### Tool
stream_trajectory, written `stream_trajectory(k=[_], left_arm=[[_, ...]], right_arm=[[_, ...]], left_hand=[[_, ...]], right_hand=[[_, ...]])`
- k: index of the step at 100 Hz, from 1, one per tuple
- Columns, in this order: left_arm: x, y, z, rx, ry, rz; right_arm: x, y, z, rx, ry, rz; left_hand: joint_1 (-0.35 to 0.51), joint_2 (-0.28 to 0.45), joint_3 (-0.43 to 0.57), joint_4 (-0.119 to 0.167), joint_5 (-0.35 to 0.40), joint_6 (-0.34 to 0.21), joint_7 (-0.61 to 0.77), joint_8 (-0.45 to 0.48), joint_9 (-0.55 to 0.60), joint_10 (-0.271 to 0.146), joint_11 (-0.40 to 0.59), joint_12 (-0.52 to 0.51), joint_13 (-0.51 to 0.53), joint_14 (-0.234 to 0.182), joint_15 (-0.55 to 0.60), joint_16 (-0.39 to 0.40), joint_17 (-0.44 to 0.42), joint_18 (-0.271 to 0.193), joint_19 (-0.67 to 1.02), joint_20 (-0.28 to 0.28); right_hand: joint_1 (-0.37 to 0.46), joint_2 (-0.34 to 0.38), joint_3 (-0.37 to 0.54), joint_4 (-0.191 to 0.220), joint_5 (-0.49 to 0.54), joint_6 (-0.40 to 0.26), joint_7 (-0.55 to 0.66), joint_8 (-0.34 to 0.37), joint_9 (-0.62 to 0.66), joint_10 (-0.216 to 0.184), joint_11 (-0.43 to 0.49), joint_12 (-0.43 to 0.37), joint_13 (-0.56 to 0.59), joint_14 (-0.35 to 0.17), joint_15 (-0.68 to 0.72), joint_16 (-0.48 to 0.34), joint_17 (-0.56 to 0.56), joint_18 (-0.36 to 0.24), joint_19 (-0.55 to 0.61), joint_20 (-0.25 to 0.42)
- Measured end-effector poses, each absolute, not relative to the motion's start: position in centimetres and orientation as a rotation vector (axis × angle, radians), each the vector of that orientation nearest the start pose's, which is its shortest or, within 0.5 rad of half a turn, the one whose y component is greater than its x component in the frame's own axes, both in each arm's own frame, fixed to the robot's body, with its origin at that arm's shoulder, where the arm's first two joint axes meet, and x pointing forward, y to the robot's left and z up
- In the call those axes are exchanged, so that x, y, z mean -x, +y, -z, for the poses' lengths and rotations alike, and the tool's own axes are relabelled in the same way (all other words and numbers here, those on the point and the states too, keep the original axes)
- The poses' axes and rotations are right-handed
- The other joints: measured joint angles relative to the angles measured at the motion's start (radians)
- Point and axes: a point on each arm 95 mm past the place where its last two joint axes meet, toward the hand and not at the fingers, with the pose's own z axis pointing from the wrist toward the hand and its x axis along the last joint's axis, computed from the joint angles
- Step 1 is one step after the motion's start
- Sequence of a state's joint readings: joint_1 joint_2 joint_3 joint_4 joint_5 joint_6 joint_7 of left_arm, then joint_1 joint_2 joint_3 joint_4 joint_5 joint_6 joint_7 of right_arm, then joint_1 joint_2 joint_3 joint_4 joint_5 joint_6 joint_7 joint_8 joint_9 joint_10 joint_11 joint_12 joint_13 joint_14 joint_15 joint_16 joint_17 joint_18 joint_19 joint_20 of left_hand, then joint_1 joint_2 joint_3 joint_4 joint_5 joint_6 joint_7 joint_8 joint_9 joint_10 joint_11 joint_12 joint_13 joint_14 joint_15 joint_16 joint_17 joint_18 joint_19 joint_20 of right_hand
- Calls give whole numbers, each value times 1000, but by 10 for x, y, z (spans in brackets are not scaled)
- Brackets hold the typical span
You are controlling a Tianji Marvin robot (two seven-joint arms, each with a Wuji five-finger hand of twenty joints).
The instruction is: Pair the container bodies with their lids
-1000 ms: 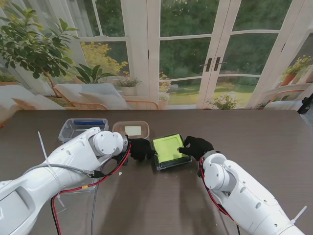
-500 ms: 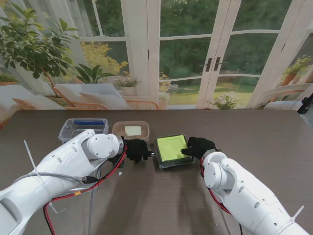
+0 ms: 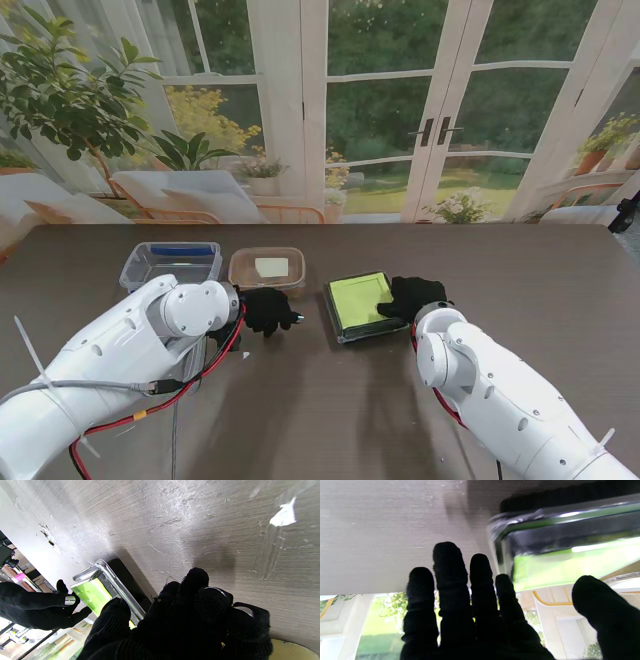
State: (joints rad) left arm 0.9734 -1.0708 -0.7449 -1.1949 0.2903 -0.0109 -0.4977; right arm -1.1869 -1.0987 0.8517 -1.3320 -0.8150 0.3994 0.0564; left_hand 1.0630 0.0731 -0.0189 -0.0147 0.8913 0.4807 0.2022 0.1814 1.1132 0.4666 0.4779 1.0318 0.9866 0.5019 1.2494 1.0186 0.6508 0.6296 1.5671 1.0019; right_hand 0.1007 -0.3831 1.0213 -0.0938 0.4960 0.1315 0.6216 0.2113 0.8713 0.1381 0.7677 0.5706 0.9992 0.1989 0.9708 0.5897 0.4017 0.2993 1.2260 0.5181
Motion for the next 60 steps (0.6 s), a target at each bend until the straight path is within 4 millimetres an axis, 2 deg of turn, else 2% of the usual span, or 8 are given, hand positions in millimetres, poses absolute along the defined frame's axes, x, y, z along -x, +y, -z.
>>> stream_trajectory(k=[11,26,34,42,45,53,60], left_arm=[[-491,-45,331,1798,2013,1411],[-487,-42,331,1798,2007,1408],[-485,-40,331,1797,2003,1407],[-483,-39,331,1796,2002,1405],[-482,-39,331,1797,2001,1404],[-481,-37,332,1801,1998,1403],[-479,-37,333,1803,1996,1400]], right_arm=[[-476,23,338,-1397,1475,-1139],[-478,23,337,-1387,1491,-1129],[-479,23,337,-1379,1487,-1130],[-479,24,337,-1338,1485,-1125],[-479,24,337,-1322,1487,-1121],[-480,24,338,-1302,1490,-1116],[-481,25,339,-1287,1489,-1115]], left_hand=[[0,0,0,0,0,0,0,0,0,0,0,0,0,0,0,0,0,0,0,0],[0,0,0,0,0,0,0,0,0,0,0,0,0,0,0,0,0,0,0,0],[0,0,0,0,0,0,0,0,0,0,0,0,0,0,0,0,0,0,0,0],[0,0,0,0,0,0,0,0,0,0,0,0,0,0,0,0,0,0,0,0],[0,0,0,0,0,0,0,0,0,0,0,0,0,0,0,0,0,0,0,0],[0,0,0,0,0,0,0,0,0,0,0,0,0,0,0,0,0,0,0,0],[0,0,0,0,0,0,0,0,0,0,0,0,0,0,0,0,0,0,0,0]], right_hand=[[0,0,0,0,117,-58,3,-5,-11,0,-1,0,0,-20,0,0,0,0,0,0],[60,7,0,11,200,-61,5,-6,-11,0,-2,0,0,-27,0,0,0,0,0,0],[86,4,79,11,226,-71,31,3,-10,-2,-2,0,20,-36,-1,0,0,-1,0,0],[150,0,97,7,258,-89,88,7,-8,-18,-2,0,31,-44,-1,0,1,-1,6,0],[171,-31,119,-29,273,-93,132,-10,5,-23,8,0,42,-49,-5,-1,1,-1,7,0],[217,-105,141,-80,278,-100,230,-43,17,-33,2,0,66,-60,-6,-2,4,-1,9,0],[243,-163,164,-120,279,-113,311,-45,43,-43,12,0,93,-72,-8,-3,77,-2,16,0]])
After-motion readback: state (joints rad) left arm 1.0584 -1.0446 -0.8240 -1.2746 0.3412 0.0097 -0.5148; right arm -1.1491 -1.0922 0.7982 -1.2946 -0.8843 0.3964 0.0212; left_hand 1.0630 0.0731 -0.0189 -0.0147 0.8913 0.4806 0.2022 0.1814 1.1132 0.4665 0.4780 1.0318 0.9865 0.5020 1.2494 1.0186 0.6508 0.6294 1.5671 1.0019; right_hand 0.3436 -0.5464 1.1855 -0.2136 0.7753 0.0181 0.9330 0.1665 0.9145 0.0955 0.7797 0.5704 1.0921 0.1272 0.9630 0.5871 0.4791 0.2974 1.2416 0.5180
